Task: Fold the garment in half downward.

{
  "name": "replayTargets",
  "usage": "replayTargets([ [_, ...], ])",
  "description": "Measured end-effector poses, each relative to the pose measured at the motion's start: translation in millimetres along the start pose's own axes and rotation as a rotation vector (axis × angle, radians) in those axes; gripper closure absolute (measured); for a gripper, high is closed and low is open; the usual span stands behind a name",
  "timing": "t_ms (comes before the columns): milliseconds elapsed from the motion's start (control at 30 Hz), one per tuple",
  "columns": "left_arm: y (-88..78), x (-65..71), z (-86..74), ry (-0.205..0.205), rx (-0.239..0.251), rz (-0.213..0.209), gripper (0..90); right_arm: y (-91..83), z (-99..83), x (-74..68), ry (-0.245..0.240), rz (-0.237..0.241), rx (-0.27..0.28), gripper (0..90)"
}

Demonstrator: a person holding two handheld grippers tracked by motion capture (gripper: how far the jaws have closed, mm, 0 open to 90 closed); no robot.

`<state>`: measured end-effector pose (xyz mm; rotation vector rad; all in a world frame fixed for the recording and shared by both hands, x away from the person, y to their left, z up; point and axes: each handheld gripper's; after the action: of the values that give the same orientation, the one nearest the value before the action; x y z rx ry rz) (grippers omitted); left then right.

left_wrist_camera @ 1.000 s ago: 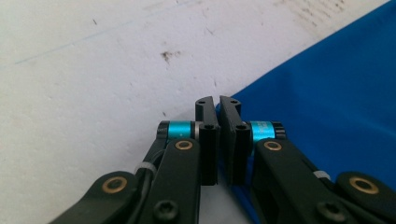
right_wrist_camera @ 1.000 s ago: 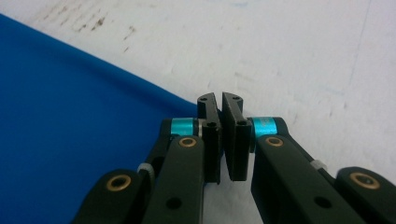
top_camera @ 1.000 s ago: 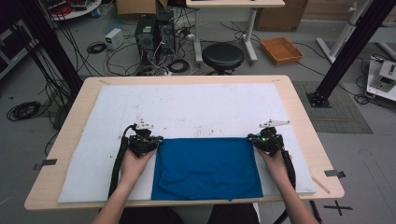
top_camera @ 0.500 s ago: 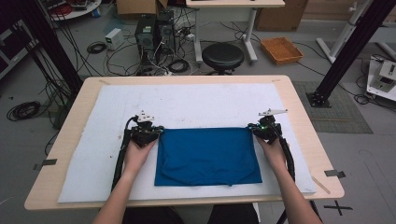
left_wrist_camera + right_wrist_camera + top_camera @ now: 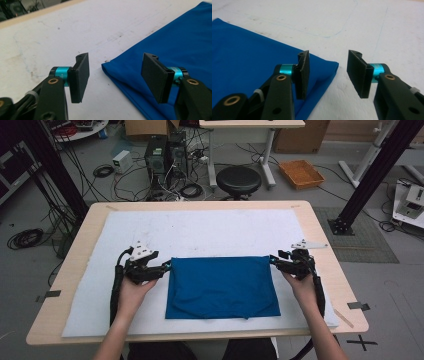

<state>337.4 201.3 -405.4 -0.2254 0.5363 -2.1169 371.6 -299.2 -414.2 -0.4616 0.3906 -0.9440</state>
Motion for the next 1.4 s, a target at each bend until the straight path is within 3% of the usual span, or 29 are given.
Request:
replayTargets([
  [200,-26.9,-9.5,-24.1,-0.014,0.080,-0.033,40.1,-31.5,-9.3,7.2,0.021,0.015,0.063,50.3],
  [333,-32.3,-17.5,-36.7,-0.022,0.125,-0.020,40.0,-39.7,-12.9,14.6,0.045,0.009,0.075,49.4],
  [467,-35.4,-18.6,-37.0,-0.051,0.174,-0.046,39.7,-42.5,-14.9,16.8,0.046,0.013,0.074,48.1],
  [567,-34.6,-16.4,-30.0,-0.054,0.142,-0.049,36.2,-43.9,-15.8,16.7,0.044,0.008,0.080,46.3],
  [633,-33.6,-15.2,-26.5,-0.061,0.132,-0.072,32.5,-44.7,-16.1,16.5,0.043,0.011,0.083,44.0],
  [767,-34.9,-10.9,-21.7,-0.051,0.138,-0.103,32.2,-45.8,-15.7,16.4,0.026,0.007,0.097,40.7],
  [867,-36.7,-12.2,-19.0,-0.070,0.142,-0.125,31.0,-46.4,-15.8,17.2,0.033,0.007,0.102,39.4],
  [1033,-39.3,-16.1,-17.6,-0.100,0.145,-0.137,31.0,-47.4,-16.3,18.7,0.035,0.007,0.104,39.1],
  [1400,-40.7,-16.4,-15.0,-0.094,0.139,-0.132,31.0,-48.6,-17.1,21.5,0.044,0.006,0.103,39.0],
])
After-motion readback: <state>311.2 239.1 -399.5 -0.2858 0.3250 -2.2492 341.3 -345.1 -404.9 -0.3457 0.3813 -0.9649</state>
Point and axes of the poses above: each handheld gripper's, and its own axes: y roughly forward along the jaws, z roughly out of its top, x roughly to its right, and after that the axes turned 1 degree about z, right-handed
